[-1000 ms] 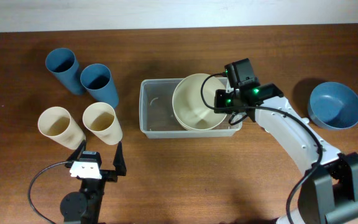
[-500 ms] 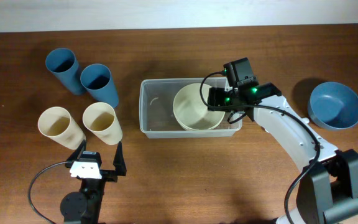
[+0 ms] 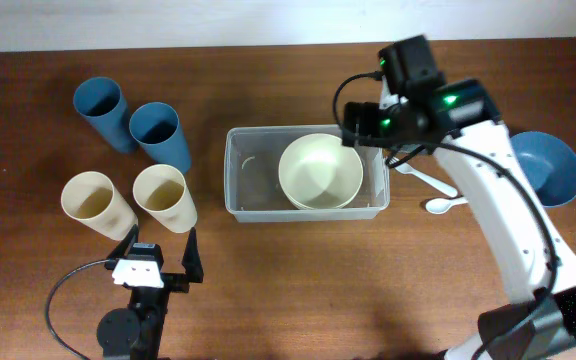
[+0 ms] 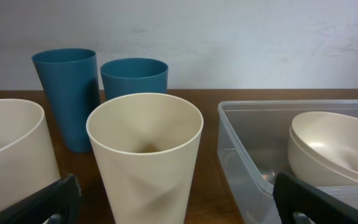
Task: Pack container
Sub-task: 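Move the right gripper to the blue bowl and grasp its rim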
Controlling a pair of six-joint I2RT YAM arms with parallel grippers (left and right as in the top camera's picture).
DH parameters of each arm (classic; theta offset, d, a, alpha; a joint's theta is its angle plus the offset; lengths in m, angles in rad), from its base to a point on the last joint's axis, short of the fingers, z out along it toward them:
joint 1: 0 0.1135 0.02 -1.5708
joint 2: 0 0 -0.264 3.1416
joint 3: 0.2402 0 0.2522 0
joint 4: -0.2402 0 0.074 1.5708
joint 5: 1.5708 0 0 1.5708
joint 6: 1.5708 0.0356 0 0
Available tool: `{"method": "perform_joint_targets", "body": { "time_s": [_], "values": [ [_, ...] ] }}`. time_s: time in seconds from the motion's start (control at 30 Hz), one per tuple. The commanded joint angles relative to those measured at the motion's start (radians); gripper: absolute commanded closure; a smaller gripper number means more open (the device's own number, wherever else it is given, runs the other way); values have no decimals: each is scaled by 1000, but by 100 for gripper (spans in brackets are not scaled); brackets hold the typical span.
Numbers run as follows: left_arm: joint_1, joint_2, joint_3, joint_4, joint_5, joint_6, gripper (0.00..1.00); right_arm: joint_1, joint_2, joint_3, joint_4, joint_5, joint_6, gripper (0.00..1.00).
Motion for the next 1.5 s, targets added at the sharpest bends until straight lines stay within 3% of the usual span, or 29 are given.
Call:
{"method": "perform_joint_targets", "body": {
  "time_s": [0.0,0.2,0.5,1.07,1.47],
  "values": [
    [6,-8,-6,-1,11,19,0,-89,-8,86,-82,85,42,1],
    [6,-8,-6,-1,11,19,0,-351,-8,74,-217,108,183,1],
    [6,-8,-6,-1,11,19,0,-682,-3,-16,-197,65,196,1],
    [6,-8,-6,-1,11,19,0,-902,41,-435,157,53,248,2],
    [6,-8,-6,-1,11,19,0,-905,51,-631,445,49,278,7]
  ]
}}
